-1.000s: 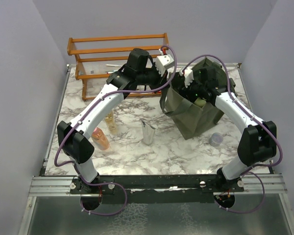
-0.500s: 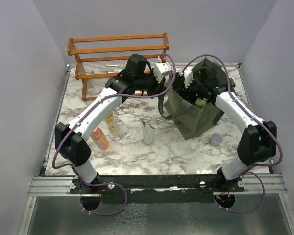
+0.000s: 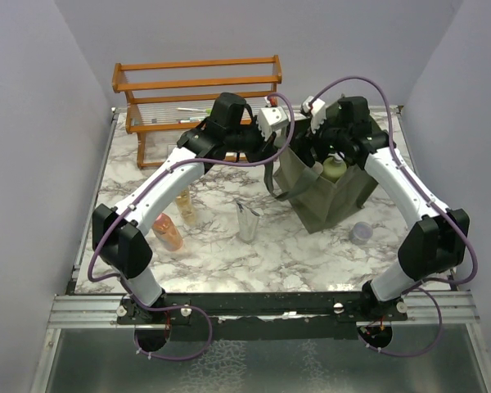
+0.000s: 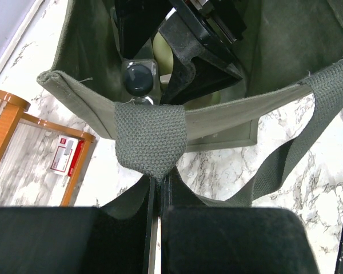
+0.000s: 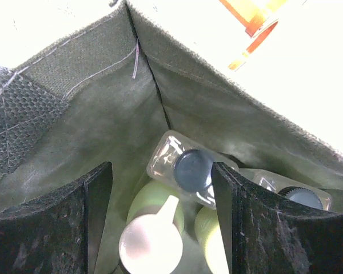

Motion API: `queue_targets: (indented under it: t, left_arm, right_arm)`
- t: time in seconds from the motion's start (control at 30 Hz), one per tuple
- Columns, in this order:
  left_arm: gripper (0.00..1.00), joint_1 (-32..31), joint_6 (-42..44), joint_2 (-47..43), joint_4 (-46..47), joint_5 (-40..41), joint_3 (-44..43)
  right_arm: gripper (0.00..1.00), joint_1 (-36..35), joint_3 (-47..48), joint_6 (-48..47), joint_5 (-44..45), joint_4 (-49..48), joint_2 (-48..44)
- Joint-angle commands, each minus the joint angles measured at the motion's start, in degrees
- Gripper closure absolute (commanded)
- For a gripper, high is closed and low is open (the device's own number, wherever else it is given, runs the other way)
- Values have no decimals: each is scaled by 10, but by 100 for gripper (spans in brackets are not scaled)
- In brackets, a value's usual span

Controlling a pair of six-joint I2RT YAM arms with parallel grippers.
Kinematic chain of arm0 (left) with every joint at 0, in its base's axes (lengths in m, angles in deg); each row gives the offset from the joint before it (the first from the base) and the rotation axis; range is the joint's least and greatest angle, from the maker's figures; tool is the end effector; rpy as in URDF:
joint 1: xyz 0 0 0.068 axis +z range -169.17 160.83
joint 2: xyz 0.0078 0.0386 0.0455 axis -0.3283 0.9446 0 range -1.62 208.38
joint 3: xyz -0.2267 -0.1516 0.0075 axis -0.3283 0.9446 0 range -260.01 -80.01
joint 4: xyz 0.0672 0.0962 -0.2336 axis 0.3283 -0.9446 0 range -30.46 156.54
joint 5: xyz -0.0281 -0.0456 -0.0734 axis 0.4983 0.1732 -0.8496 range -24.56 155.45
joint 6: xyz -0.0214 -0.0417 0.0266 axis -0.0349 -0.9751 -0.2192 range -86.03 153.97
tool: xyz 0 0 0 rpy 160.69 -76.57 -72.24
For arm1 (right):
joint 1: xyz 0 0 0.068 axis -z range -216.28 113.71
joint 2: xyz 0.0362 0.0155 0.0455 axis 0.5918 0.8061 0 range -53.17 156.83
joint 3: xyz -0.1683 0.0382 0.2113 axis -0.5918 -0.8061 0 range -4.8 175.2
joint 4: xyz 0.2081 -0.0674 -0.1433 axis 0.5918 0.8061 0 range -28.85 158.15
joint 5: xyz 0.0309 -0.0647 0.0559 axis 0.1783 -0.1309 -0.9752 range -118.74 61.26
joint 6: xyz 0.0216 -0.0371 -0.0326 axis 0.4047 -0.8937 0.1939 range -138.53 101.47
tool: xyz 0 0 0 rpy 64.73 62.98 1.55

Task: Place the personal care products into the canvas bag
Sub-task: Place the care product in the canvas bag.

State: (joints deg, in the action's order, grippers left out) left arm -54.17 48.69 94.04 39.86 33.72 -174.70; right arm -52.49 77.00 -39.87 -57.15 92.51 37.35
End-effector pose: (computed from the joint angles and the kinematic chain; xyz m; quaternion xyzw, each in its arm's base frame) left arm 0.3042 -0.2358 0.3837 0.4744 0.6872 -0.3179 0.4490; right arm 0.3355 0.1152 0.3319 -0.3809 0.7988 0.2039 0.4186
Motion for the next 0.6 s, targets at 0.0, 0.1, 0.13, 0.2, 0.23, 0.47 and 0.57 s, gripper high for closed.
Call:
queue_targets:
  t: [0.0, 0.1, 0.13, 0.2, 0.23, 0.47, 0.57]
  left_arm:
    - [99, -2, 5, -14, 16, -18, -3]
    - [99, -1, 3, -14, 17, -19, -5]
    - [99, -2, 3, -14, 16, -18, -7]
    - [98, -2, 2, -13, 16, -17, -10]
    - [97, -2, 3, -12, 16, -17, -12]
    - [87, -2, 11, -7, 14, -9, -14]
    - [75, -2, 19, -8, 8, -17, -16]
  right_arm:
    - [30, -5, 23, -3, 11, 2, -18]
    - [30, -4, 28, -3, 37, 0, -28]
    - [30, -5, 32, -2, 45, 0, -31]
    - [30, -5, 43, 2, 64, 0, -37]
    - [30, -5, 48, 4, 71, 1, -39]
    - [29, -2, 86, 15, 103, 2, -67]
    - [29, -1, 100, 17, 105, 3, -79]
